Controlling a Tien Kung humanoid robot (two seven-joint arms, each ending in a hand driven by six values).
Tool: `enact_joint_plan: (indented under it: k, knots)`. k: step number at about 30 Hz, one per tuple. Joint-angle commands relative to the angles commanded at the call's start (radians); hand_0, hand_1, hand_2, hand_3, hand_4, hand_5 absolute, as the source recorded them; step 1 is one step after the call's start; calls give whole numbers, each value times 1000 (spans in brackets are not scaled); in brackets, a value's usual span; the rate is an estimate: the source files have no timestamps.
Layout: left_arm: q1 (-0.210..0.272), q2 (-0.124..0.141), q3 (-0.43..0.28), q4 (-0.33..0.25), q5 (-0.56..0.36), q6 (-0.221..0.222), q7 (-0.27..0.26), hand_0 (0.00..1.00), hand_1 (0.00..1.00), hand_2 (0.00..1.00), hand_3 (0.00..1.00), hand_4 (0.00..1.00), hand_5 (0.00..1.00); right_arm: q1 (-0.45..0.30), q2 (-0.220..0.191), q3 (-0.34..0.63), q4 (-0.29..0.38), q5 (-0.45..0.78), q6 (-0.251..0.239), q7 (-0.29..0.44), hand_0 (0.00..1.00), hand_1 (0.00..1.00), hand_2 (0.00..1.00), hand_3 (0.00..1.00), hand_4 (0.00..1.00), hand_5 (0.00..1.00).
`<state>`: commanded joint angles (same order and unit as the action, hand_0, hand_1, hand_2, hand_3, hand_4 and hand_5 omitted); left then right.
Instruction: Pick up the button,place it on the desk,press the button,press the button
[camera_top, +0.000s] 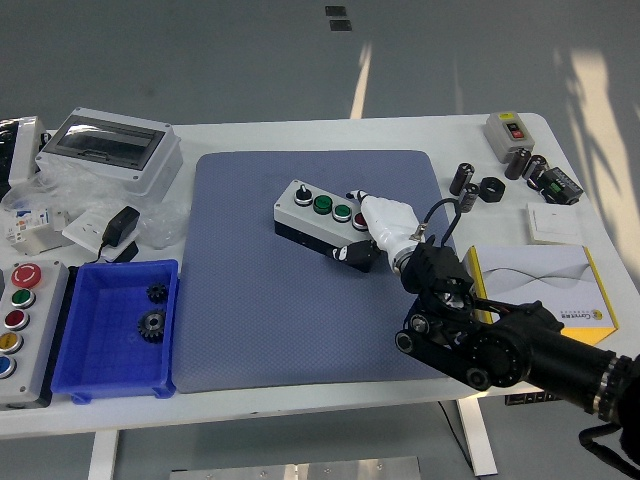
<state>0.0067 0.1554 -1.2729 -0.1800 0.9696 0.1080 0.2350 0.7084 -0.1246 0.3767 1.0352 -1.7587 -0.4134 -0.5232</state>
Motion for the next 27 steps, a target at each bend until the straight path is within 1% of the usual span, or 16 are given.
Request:
enact_joint_plan:
  k: [4, 5, 10, 11, 15, 16, 17, 19, 22, 23, 26, 27]
  knots:
    - [0, 0, 2, 0, -1, 0, -1, 630, 582, 567, 630, 656, 220, 0, 0, -2, -2, -5, -2, 0, 224, 482, 541, 769, 615, 36]
    - [0, 0, 2, 0, -2, 0, -2, 630, 582, 568, 630, 655, 219, -1, 0, -2, -1, -7, -1, 0, 166, 398, 438, 634, 373, 2]
    - [1, -1, 3, 0, -2, -1, -4, 630, 582, 568, 630, 655, 219, -7, -6, 1, 6, -7, -2, 11, 166, 398, 438, 634, 373, 2]
    - [1, -1, 2, 0, -2, -1, -4, 628, 582, 568, 630, 656, 221, -9, -10, 4, 10, -2, -3, 18, 131, 351, 392, 510, 346, 2]
    - [2, -3, 0, 0, -2, -1, -5, 628, 582, 568, 630, 656, 221, -25, -48, 26, 51, 49, 2, 85, 131, 351, 392, 510, 346, 2]
    - [3, -3, 1, 0, -3, -1, -5, 628, 582, 568, 630, 656, 221, -31, -66, 35, 72, 71, 11, 109, 131, 351, 392, 510, 346, 2]
    - [4, -4, 0, 0, -3, -1, -6, 630, 582, 569, 631, 656, 220, -37, -85, 45, 92, 93, 24, 135, 108, 312, 374, 403, 131, 2]
    - [5, -6, -1, 0, -4, -1, -6, 630, 582, 569, 631, 656, 220, -49, -124, 61, 136, 137, 59, 193, 108, 312, 374, 403, 131, 2]
    - [7, -8, -2, 0, -3, -1, -6, 630, 582, 569, 631, 656, 220, -73, -193, 91, 218, 199, 129, 287, 108, 312, 374, 403, 131, 2]
    - [8, -8, -2, 0, -4, -1, -7, 627, 582, 569, 631, 656, 219, -82, -218, 98, 248, 211, 154, 317, 106, 306, 365, 374, 99, 2]
    - [9, -10, -6, 0, 1, -1, -5, 627, 582, 569, 631, 656, 219, -104, -285, 106, 325, 215, 210, 388, 106, 306, 365, 374, 99, 2]
    - [9, -10, -6, 0, 1, -1, -5, 627, 582, 569, 631, 656, 219, -112, -308, 101, 350, 219, 222, 411, 106, 306, 365, 374, 99, 2]
